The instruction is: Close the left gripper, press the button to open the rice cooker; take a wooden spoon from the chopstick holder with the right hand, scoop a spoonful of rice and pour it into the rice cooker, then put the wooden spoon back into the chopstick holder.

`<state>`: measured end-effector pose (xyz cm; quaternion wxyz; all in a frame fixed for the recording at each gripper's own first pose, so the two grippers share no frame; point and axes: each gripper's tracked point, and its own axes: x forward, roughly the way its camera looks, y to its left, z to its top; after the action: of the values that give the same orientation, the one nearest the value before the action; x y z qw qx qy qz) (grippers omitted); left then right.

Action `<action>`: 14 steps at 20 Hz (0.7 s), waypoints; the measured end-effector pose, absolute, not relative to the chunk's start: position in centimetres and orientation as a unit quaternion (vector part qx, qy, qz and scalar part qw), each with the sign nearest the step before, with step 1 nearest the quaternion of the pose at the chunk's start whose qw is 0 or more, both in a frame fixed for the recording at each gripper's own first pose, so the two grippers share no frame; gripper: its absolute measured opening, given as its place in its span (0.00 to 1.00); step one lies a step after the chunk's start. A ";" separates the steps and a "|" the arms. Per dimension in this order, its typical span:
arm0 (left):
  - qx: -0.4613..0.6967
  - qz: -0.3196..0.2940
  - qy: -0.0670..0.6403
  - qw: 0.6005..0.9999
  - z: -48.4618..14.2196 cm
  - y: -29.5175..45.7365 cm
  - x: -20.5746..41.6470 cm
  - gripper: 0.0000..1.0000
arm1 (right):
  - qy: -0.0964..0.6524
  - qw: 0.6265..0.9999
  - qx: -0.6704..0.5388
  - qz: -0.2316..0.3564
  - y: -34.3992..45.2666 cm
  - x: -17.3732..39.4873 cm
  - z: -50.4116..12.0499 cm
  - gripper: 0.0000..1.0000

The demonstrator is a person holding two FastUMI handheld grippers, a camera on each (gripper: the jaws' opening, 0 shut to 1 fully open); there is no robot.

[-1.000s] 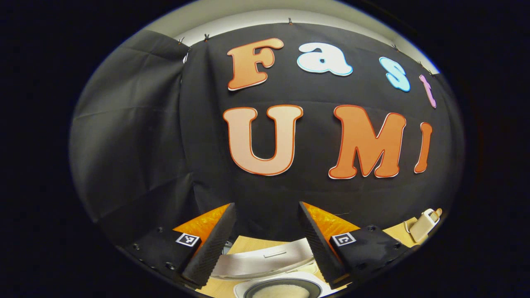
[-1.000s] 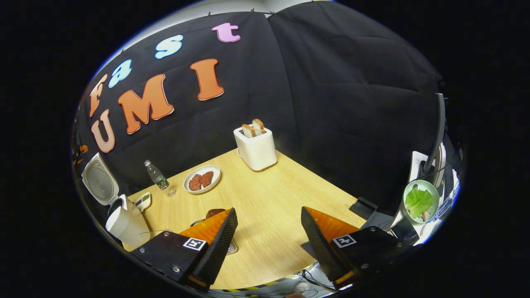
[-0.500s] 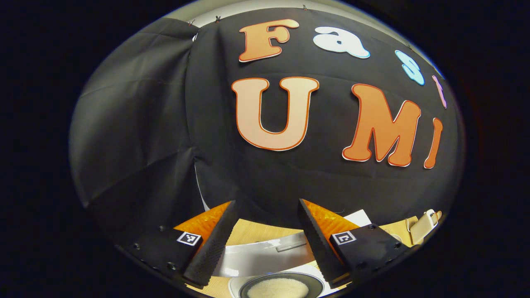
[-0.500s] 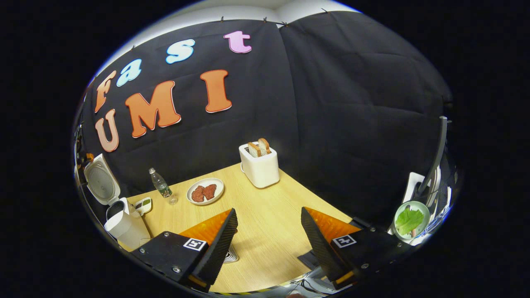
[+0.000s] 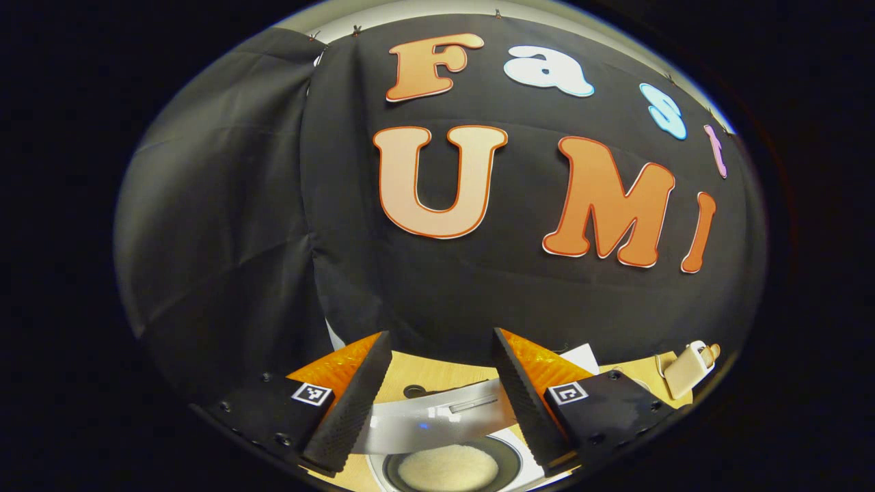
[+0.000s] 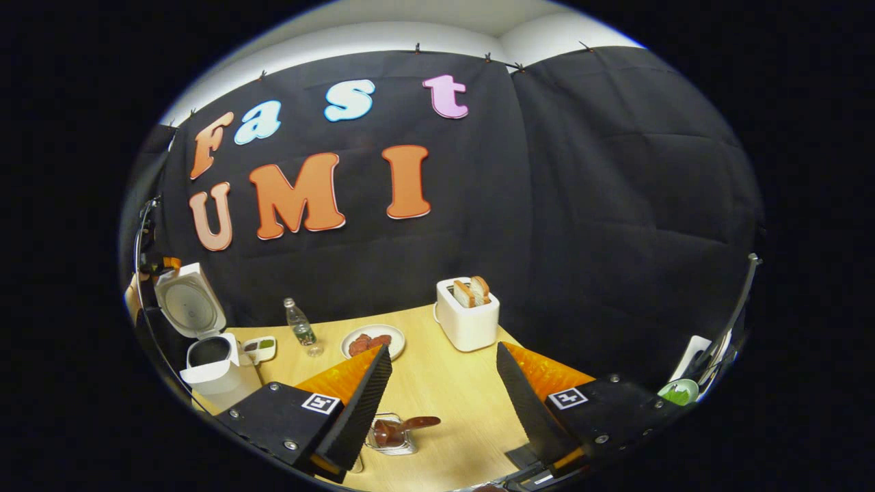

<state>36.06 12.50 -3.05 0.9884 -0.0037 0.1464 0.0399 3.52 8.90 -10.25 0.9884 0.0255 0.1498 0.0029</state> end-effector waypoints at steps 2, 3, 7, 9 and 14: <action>-0.004 0.036 0.149 0.988 -3.7 11.8 34.2 0.97 | 0.149 0.988 0.026 0.024 10.2 4.0 -10.8 0.95; -0.004 0.034 0.151 0.988 -4.2 11.3 33.1 0.99 | 0.149 0.988 0.026 0.033 10.8 4.1 -10.9 0.95; -0.018 0.020 0.193 0.981 -8.4 9.1 28.6 0.99 | 0.155 0.985 0.026 0.069 12.1 4.2 -12.1 0.95; -0.018 0.026 0.189 0.982 -9.9 8.6 26.6 1.00 | 0.161 0.983 0.025 0.084 12.5 4.3 -12.6 0.95; -0.023 0.058 0.218 0.974 -15.6 8.0 23.6 0.96 | 0.171 0.979 0.028 0.106 12.4 4.0 -13.7 0.95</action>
<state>23.65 8.02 -15.57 0.9739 -0.0230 0.2182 0.0576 3.97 12.42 -13.69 0.9791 0.0285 0.1712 0.1057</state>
